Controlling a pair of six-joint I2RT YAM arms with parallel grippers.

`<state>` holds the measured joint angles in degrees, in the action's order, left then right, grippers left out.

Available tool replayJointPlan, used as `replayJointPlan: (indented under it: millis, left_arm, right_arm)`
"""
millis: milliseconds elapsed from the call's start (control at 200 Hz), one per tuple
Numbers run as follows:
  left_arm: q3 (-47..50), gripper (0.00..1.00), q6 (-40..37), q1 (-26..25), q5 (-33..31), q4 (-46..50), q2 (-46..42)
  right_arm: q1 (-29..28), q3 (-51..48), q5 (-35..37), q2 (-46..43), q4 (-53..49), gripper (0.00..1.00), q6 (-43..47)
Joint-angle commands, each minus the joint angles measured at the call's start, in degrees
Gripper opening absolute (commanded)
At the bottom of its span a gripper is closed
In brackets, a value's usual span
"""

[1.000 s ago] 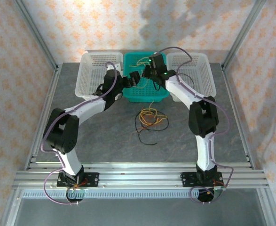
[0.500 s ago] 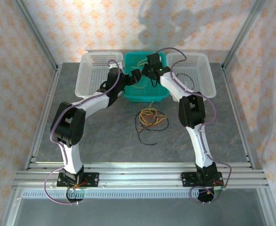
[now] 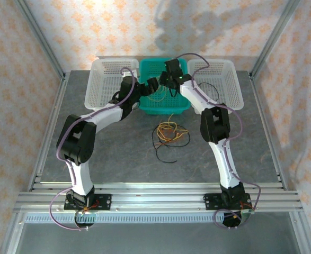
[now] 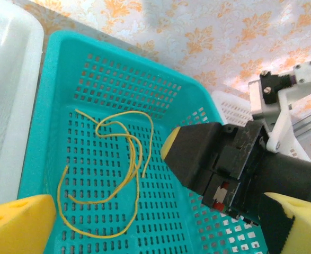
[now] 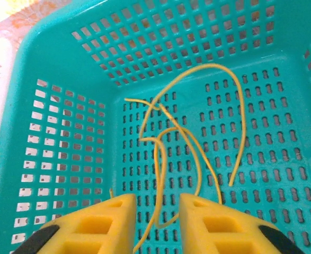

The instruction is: Untangle the cables

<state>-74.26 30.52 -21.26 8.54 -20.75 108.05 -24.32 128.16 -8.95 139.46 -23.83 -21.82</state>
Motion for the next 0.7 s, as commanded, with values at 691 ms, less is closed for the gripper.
replayJointPlan:
  millis: [691]
  left_arm:
    - [22.6,0.99,-3.5,-10.5,-6.3,5.4,-25.7]
  right_arm:
    - [-1.2,-43.3,0.6,-39.0,11.3,0.32,4.2]
